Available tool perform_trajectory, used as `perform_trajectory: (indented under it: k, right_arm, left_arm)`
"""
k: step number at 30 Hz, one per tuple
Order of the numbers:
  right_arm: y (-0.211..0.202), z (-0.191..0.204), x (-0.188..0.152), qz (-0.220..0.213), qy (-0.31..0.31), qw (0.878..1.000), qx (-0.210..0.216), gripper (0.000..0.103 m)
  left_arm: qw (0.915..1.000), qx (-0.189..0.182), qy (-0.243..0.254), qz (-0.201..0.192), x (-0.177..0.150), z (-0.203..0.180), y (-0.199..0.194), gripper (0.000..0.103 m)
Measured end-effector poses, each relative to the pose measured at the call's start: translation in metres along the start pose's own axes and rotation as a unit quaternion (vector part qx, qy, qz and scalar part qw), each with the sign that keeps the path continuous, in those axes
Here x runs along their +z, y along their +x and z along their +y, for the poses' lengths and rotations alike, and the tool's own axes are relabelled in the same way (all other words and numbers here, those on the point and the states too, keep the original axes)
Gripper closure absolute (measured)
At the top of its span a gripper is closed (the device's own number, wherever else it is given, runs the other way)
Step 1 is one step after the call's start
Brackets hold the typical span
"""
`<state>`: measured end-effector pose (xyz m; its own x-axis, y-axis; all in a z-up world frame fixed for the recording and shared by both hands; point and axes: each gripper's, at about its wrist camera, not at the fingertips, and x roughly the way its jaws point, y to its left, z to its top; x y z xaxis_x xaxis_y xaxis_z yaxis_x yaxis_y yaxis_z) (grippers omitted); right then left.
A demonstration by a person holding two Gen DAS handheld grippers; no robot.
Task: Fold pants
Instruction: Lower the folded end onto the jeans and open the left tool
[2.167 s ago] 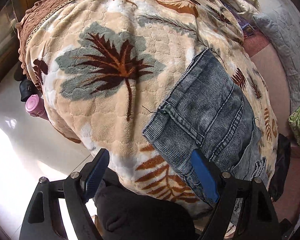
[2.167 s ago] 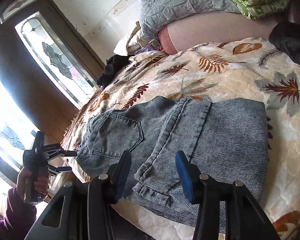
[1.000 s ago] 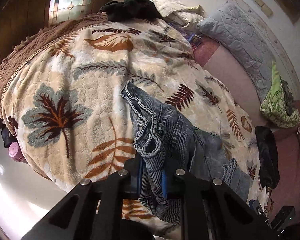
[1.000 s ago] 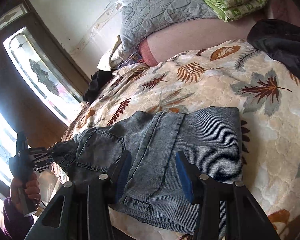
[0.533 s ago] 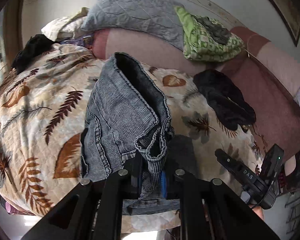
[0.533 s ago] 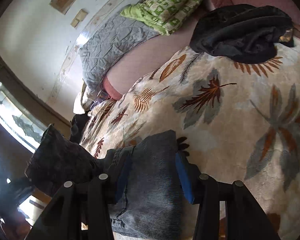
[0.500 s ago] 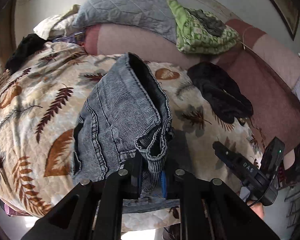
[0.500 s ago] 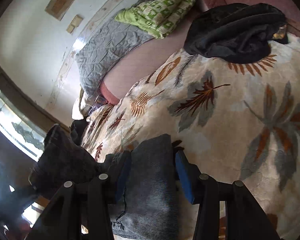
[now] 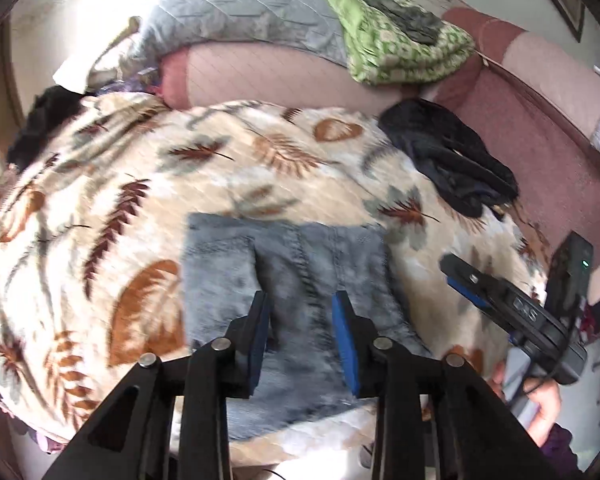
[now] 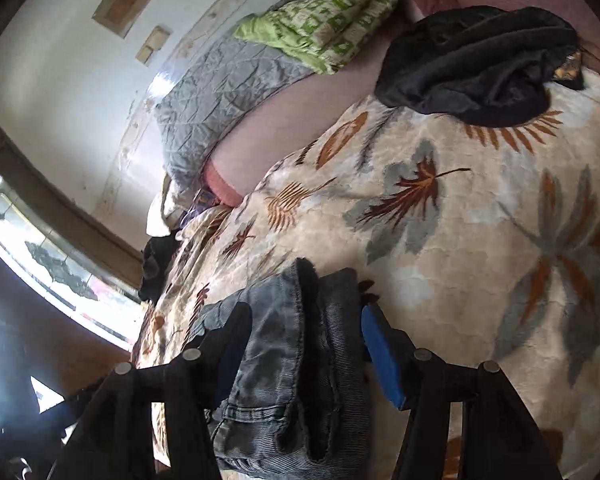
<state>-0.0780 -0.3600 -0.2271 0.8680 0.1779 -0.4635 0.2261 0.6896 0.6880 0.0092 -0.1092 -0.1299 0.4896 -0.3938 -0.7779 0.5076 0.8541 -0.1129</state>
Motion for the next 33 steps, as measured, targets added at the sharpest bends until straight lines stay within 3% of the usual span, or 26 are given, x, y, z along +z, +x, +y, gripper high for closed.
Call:
perform_trajectory:
  k: [2,4,10,15,18,20,28,33]
  right_arm:
    - [0.011,0.018,-0.01,0.021,-0.035,0.999,0.017,0.043]
    - [0.022,0.036,-0.02,0.04,-0.075,0.996,0.023,0.048]
    - [0.044,0.058,-0.045,0.073,-0.15,0.986,0.002,0.051]
    - [0.067,0.048,-0.059,0.137,-0.167,0.976,-0.034,0.051]
    - [0.073,0.045,-0.067,0.15,-0.187,0.97,-0.045,0.051]
    - [0.073,0.045,-0.071,0.153,-0.194,0.968,-0.046,0.051]
    - [0.061,0.043,-0.086,0.161,-0.203,0.965,-0.048,0.05]
    - [0.054,0.045,-0.077,0.159,-0.196,0.967,-0.041,0.051]
  left_arm:
    - [0.9988,0.049,-0.002,0.003,0.002,0.019,0.006,0.068]
    - [0.9974,0.068,-0.011,0.022,-0.001,0.033,0.018,0.068]
    - [0.9951,0.073,-0.015,0.064,-0.027,0.048,0.051,0.068]
    - [0.9937,0.09,0.011,0.067,-0.045,0.042,0.069,0.066]
    - [0.9906,0.108,0.026,0.079,-0.059,0.037,0.085,0.061]
    - [0.9909,0.117,0.031,0.059,-0.066,0.034,0.084,0.06]
    - [0.9936,0.096,0.022,0.055,-0.083,0.038,0.079,0.057]
    - [0.9949,0.064,-0.023,0.074,-0.072,0.053,0.071,0.056]
